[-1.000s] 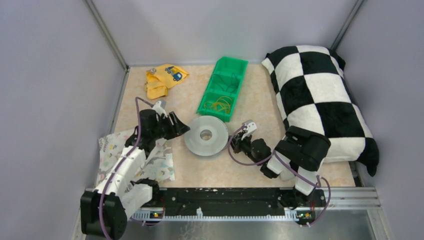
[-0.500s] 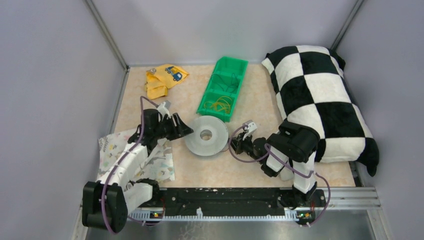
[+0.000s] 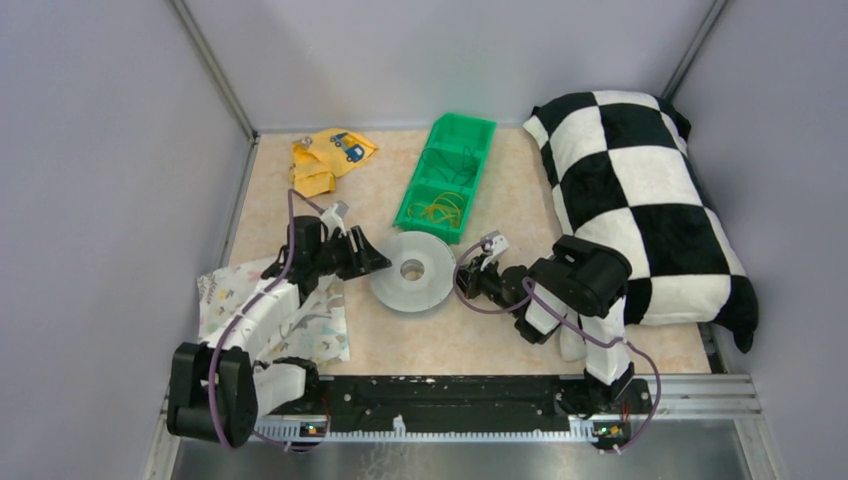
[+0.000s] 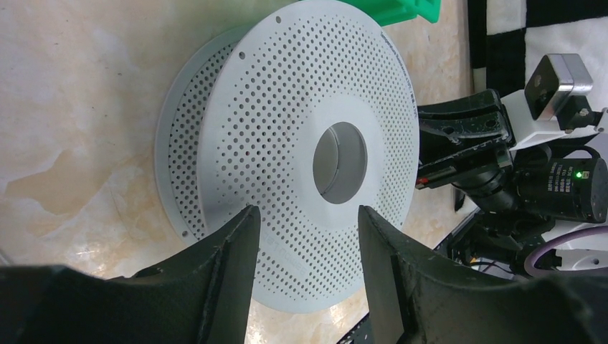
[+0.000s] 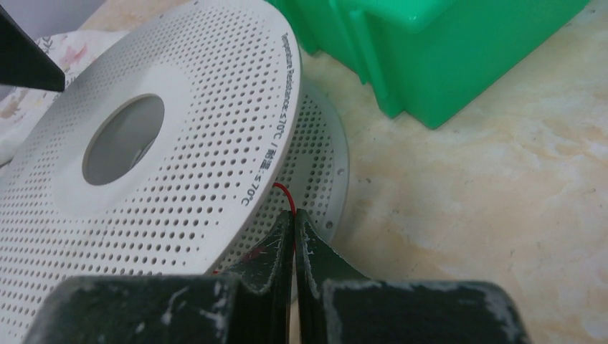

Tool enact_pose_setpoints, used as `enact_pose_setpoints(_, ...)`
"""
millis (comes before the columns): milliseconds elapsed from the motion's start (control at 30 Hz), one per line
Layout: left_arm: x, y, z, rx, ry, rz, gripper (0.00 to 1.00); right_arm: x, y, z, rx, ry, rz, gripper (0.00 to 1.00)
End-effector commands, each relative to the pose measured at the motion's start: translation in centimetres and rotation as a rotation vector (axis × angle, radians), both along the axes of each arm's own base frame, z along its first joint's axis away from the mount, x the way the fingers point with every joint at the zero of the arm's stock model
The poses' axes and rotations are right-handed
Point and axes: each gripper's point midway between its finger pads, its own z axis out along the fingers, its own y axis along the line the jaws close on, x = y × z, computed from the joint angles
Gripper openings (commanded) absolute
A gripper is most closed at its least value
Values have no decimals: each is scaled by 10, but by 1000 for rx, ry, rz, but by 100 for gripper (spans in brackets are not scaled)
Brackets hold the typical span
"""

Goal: Wrap the cables

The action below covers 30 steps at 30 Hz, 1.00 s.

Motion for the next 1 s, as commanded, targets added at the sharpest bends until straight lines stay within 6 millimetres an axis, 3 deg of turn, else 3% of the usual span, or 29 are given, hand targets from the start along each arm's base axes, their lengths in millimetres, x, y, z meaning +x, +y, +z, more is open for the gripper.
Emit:
enact_pose_setpoints(0,8,-5,8,-16,-52,-39,59,13,14,57,178,-157,18,0)
enact_pose_setpoints(400,9,-8,6,-25,-35,-67,58,24,25,54,202,-147,31,0)
enact_pose_setpoints(467,9,-9,7,-28,-37,-68,58,24,22,55,203,-146,19,11)
enact_pose_setpoints(733,8,-9,9,-32,-44,-72,58,23,9,64,201,-158,-25,34)
enact_pose_setpoints(967,3,-9,7,-36,-41,-74,58,21,-6,75,199,-183,-66,43)
